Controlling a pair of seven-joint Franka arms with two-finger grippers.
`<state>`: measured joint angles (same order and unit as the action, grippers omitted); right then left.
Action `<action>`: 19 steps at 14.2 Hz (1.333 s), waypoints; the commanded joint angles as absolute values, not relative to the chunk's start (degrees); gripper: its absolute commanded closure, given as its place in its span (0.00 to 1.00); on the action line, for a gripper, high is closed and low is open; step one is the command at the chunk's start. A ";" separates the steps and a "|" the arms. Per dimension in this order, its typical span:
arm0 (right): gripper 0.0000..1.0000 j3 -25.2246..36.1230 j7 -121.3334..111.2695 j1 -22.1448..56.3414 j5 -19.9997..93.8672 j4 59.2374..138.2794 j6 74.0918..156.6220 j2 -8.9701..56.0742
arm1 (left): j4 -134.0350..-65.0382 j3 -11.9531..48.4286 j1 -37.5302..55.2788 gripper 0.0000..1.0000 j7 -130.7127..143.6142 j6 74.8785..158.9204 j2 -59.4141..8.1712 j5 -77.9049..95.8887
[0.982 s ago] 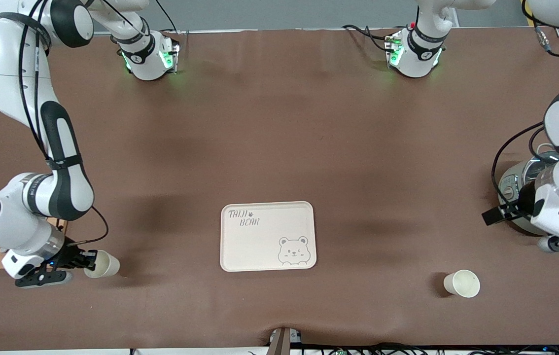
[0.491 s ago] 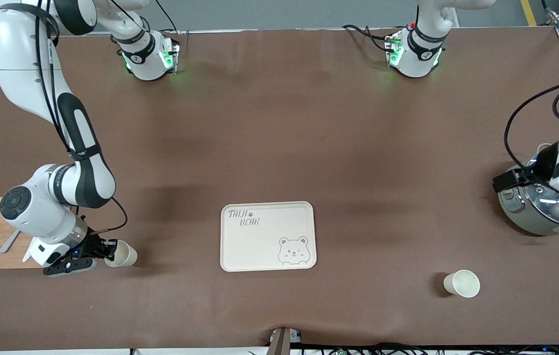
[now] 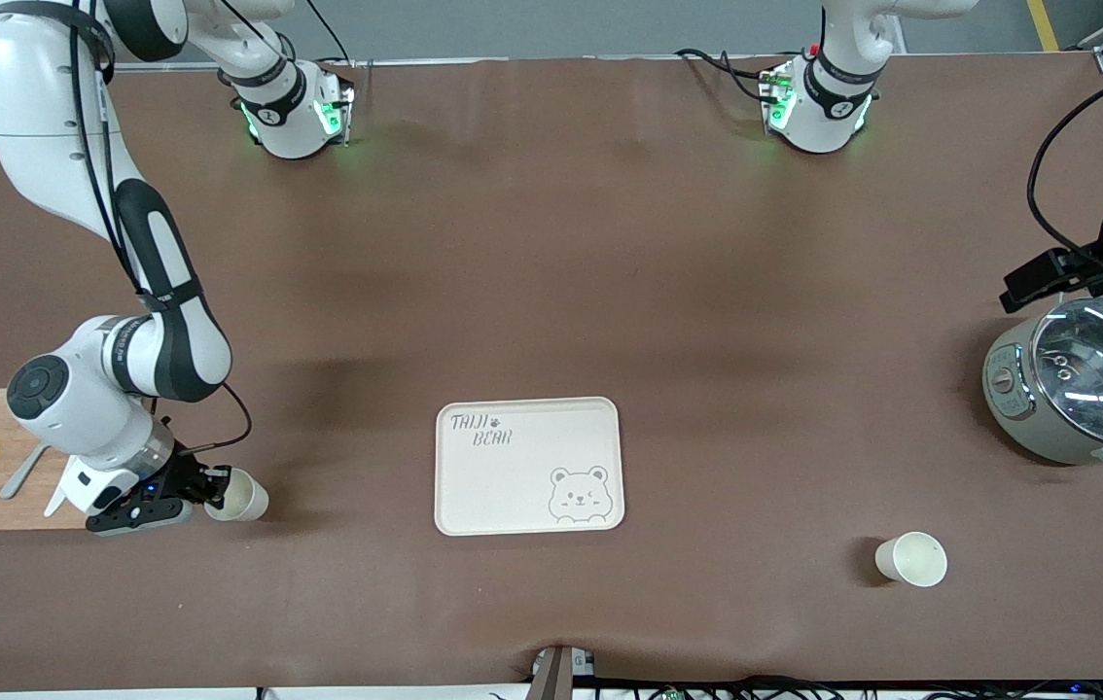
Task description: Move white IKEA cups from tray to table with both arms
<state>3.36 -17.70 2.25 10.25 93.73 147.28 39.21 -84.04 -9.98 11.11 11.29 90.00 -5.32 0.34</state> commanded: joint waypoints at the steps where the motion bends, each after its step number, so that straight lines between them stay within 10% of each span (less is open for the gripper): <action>1: 1.00 3.16 -19.07 2.20 11.69 96.68 148.53 36.83 | -87.01 -9.58 10.90 0.00 10.28 90.62 -2.47 1.41; 5: 0.50 3.16 -18.63 2.11 11.69 96.24 148.45 36.91 | -89.29 -9.40 10.90 0.00 10.28 90.70 -0.27 0.97; 9: 0.36 3.16 -18.54 2.02 11.69 95.89 148.36 37.00 | -88.16 -9.32 10.99 0.00 10.46 90.70 -0.79 0.79; 11: 0.00 3.16 -18.63 1.76 11.78 93.79 147.66 37.00 | -85.27 -9.32 11.07 0.00 11.07 90.70 -2.36 0.70; 19: 0.00 4.66 -18.11 0.53 11.08 75.50 116.48 33.78 | -82.44 -9.40 10.72 0.00 10.63 90.44 -4.31 0.62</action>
<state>4.77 -17.70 1.48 10.26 77.17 121.85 36.31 -84.00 -9.45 11.22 11.29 90.92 -3.76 0.35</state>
